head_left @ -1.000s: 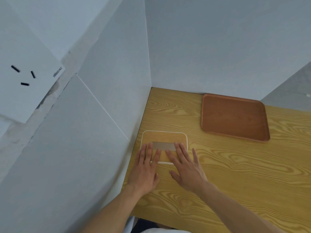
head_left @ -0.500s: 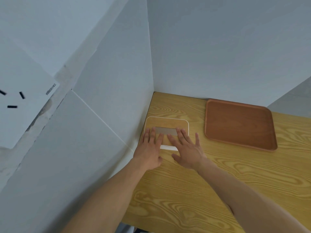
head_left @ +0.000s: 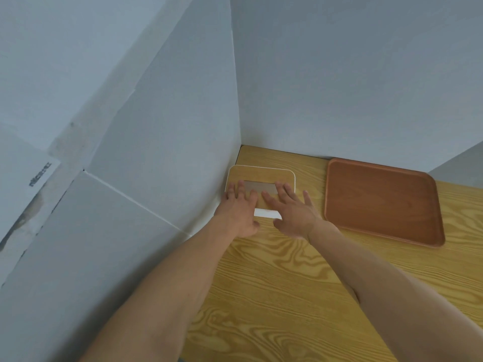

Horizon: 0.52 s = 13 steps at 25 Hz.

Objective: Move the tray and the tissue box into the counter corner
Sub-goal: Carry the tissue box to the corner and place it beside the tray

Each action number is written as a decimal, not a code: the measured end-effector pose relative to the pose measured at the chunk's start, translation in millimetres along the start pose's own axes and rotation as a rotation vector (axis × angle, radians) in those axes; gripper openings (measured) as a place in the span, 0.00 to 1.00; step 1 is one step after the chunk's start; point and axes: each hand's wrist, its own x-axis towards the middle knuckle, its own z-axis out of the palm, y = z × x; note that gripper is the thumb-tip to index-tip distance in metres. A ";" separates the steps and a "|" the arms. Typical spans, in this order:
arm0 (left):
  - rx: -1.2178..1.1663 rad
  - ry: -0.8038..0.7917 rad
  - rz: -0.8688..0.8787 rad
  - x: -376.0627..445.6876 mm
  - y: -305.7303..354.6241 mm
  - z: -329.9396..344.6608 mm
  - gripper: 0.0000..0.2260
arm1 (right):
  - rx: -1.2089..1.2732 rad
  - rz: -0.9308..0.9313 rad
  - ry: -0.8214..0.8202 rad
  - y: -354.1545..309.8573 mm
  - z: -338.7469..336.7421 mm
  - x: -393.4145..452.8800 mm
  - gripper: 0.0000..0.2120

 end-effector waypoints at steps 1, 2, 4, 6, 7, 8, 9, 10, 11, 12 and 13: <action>-0.007 -0.005 -0.004 2.6 -1.0 -2.5 0.40 | 0.002 -0.001 -0.001 0.8 -2.4 3.1 0.38; -0.016 -0.011 -0.010 5.3 -2.2 -4.8 0.40 | 0.006 -0.002 0.000 1.2 -4.7 6.4 0.38; -0.027 -0.018 -0.020 11.3 -4.2 -9.4 0.39 | 0.015 0.001 0.006 1.5 -9.1 12.5 0.37; -0.037 -0.020 -0.031 16.5 -5.0 -12.3 0.38 | 0.016 0.003 0.004 1.4 -12.6 17.4 0.37; -0.041 -0.019 -0.035 19.0 -5.6 -13.5 0.38 | 0.018 0.005 0.005 1.1 -13.8 19.7 0.38; -0.043 -0.020 -0.036 21.5 -5.8 -14.8 0.37 | 0.020 0.008 0.006 1.0 -14.9 21.1 0.38; -0.044 -0.023 -0.035 24.2 -5.6 -15.8 0.37 | 0.023 0.013 0.007 1.5 -16.0 22.2 0.38; -0.041 -0.024 -0.035 26.3 -6.2 -16.7 0.37 | 0.025 0.017 0.012 1.8 -16.8 23.1 0.38; -0.034 -0.026 -0.035 28.1 -7.1 -17.7 0.37 | 0.026 0.020 0.017 1.8 -17.4 24.4 0.38; -0.030 -0.027 -0.034 29.8 -7.9 -18.6 0.37 | 0.027 0.023 0.019 2.4 -18.1 25.7 0.38; -0.029 -0.026 -0.032 31.6 -8.9 -19.7 0.37 | 0.028 0.025 0.019 2.7 -19.1 27.2 0.38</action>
